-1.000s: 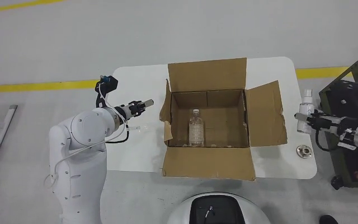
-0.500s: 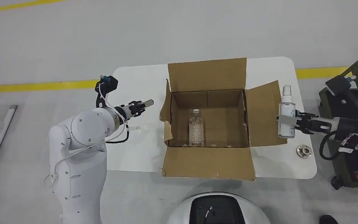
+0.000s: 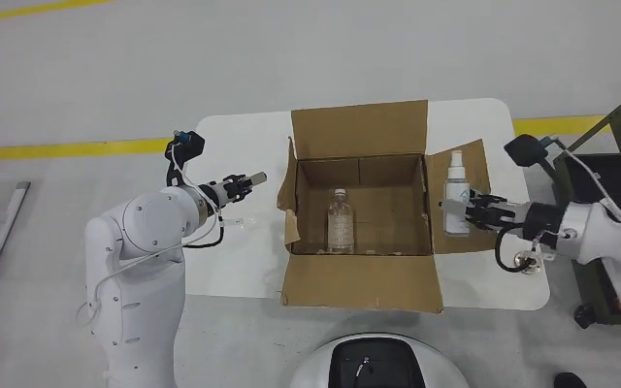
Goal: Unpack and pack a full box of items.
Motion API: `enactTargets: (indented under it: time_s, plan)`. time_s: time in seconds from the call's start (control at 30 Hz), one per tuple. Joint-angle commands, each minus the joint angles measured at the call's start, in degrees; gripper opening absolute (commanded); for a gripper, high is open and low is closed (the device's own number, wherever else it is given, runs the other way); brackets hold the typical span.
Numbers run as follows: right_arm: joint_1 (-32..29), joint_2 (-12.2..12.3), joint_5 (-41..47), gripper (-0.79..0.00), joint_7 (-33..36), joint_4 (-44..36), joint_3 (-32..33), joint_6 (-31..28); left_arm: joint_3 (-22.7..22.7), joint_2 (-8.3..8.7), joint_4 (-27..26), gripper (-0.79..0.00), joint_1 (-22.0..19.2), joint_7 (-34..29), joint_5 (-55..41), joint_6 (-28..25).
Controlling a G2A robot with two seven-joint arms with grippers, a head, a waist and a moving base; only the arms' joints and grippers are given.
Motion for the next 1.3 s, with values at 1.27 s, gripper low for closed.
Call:
enactTargets:
  time_s: [1.27]
  plan:
    - [25.87,-8.49,-8.31,-0.785,-15.85,28.08,-43.50,20.58,0.00,0.00,0.00,0.000,0.00,0.00,0.00,0.00]
